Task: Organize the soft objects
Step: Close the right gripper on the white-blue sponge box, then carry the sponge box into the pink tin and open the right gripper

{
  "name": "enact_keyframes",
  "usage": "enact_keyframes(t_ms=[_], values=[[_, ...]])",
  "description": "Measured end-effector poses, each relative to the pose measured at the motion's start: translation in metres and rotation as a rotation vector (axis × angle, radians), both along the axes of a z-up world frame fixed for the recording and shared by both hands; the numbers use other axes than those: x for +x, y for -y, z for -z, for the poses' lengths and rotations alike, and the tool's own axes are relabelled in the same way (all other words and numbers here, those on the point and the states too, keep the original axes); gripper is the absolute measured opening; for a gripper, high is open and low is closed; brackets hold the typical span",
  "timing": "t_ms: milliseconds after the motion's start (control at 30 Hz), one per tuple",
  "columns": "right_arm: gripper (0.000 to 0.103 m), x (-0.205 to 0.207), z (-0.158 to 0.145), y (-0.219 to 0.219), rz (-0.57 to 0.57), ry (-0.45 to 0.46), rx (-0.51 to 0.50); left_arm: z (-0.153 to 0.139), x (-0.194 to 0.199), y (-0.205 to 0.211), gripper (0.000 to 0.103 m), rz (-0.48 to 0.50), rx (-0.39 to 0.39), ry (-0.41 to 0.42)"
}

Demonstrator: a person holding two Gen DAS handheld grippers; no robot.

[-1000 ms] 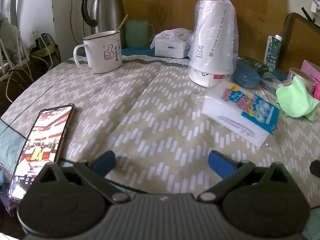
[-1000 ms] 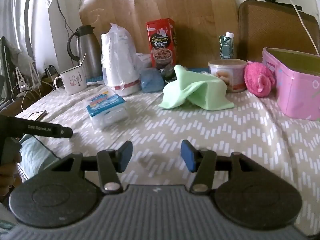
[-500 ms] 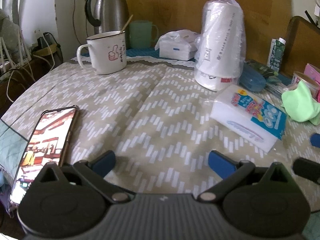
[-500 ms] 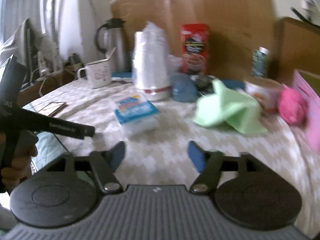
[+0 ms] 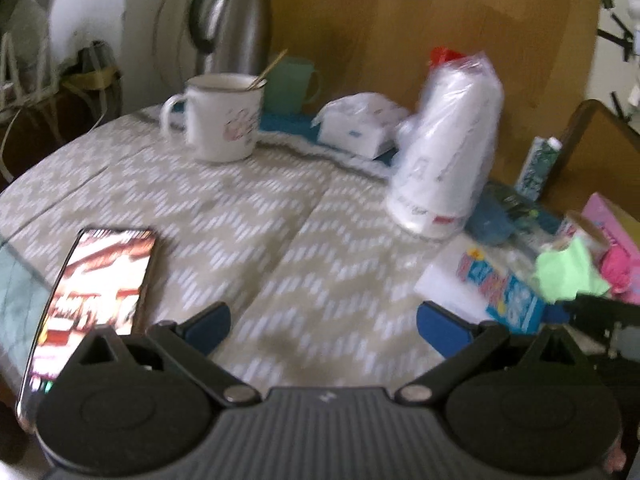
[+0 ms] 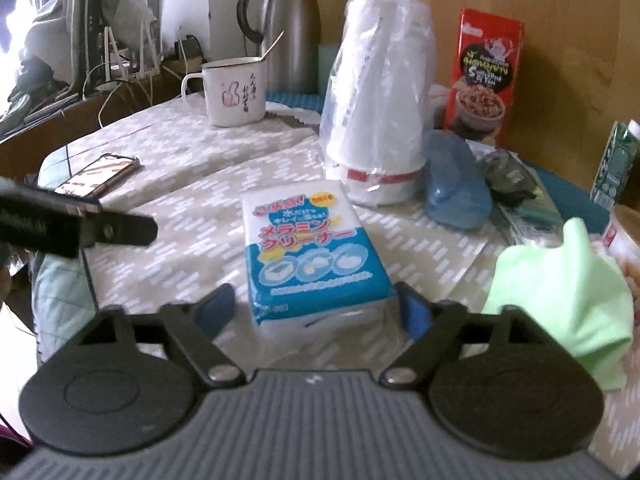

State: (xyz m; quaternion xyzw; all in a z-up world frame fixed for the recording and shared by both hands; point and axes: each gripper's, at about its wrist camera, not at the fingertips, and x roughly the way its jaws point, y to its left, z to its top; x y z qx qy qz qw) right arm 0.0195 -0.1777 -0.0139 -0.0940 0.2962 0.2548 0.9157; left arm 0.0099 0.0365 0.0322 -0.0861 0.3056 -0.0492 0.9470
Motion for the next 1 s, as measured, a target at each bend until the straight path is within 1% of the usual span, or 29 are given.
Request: enact_keyframes(t_ms=[67,133,200,267,333,400,433,467,500,533,600,633,667,700,733,767,800,833,867,900,933,1000], values=[[0.066,-0.008,-0.004,0.009,-0.003,-0.008,0.028,-0.005,0.003,0.01,0.103,0.044,0.005,0.004],[0.066,-0.019,-0.007,0.02,-0.013,0.003,0.032,-0.01,0.005,0.027,0.103,0.12,-0.005,0.019],[0.066,-0.035,-0.008,0.034,-0.022,0.02,0.021,-0.009,0.006,0.046,0.103,0.201,-0.01,-0.004],[0.067,-0.05,-0.007,0.05,-0.035,0.013,0.004,-0.007,0.007,0.068,0.103,0.296,-0.012,-0.038],[0.067,-0.066,-0.006,0.069,-0.018,0.004,-0.025,-0.005,0.005,0.094,0.103,0.394,-0.004,-0.048],[0.069,-0.081,-0.006,0.088,0.021,0.004,-0.055,-0.002,0.003,0.113,0.103,0.465,-0.01,-0.078],[0.077,-0.088,-0.006,0.097,0.049,0.01,-0.07,0.0,0.002,0.126,0.103,0.508,-0.006,-0.089],[0.088,-0.095,-0.006,0.105,0.09,0.027,-0.083,0.002,-0.001,0.134,0.103,0.534,-0.005,-0.097],[0.092,-0.102,-0.007,0.114,0.138,0.049,-0.09,0.003,-0.003,0.143,0.103,0.563,-0.001,-0.103],[0.092,-0.108,-0.007,0.123,0.181,0.066,-0.087,0.005,-0.005,0.153,0.103,0.593,0.006,-0.109],[0.092,-0.115,-0.005,0.136,0.233,0.057,-0.051,0.009,-0.005,0.17,0.102,0.629,0.024,-0.116],[0.092,-0.118,-0.004,0.14,0.252,0.05,-0.021,0.012,-0.005,0.177,0.101,0.641,0.027,-0.129],[0.092,-0.119,-0.002,0.143,0.259,0.044,0.008,0.014,-0.005,0.183,0.096,0.649,0.029,-0.142],[0.092,-0.121,0.0,0.144,0.257,0.039,0.034,0.017,-0.003,0.186,0.094,0.659,0.023,-0.168],[0.091,-0.122,0.002,0.142,0.252,0.043,0.052,0.02,-0.002,0.19,0.088,0.681,-0.002,-0.195],[0.088,-0.123,0.004,0.139,0.246,0.053,0.066,0.02,-0.002,0.192,0.073,0.701,-0.029,-0.209],[0.085,-0.123,0.006,0.135,0.241,0.066,0.082,0.021,0.0,0.195,0.069,0.733,-0.059,-0.227],[0.07,-0.122,0.009,0.132,0.232,0.073,0.099,0.019,0.0,0.199,0.069,0.731,-0.056,-0.228],[0.064,-0.122,0.011,0.129,0.236,0.082,0.101,0.016,-0.001,0.205,0.067,0.727,-0.031,-0.211],[0.059,-0.123,0.011,0.128,0.257,0.109,0.08,0.011,-0.003,0.209,0.067,0.735,-0.017,-0.19],[0.057,-0.124,0.011,0.13,0.269,0.125,0.065,0.007,-0.004,0.213,0.066,0.745,-0.016,-0.17],[0.057,-0.125,0.006,0.143,0.291,0.153,0.105,-0.009,-0.005,0.22,0.066,0.778,-0.028,-0.129]])
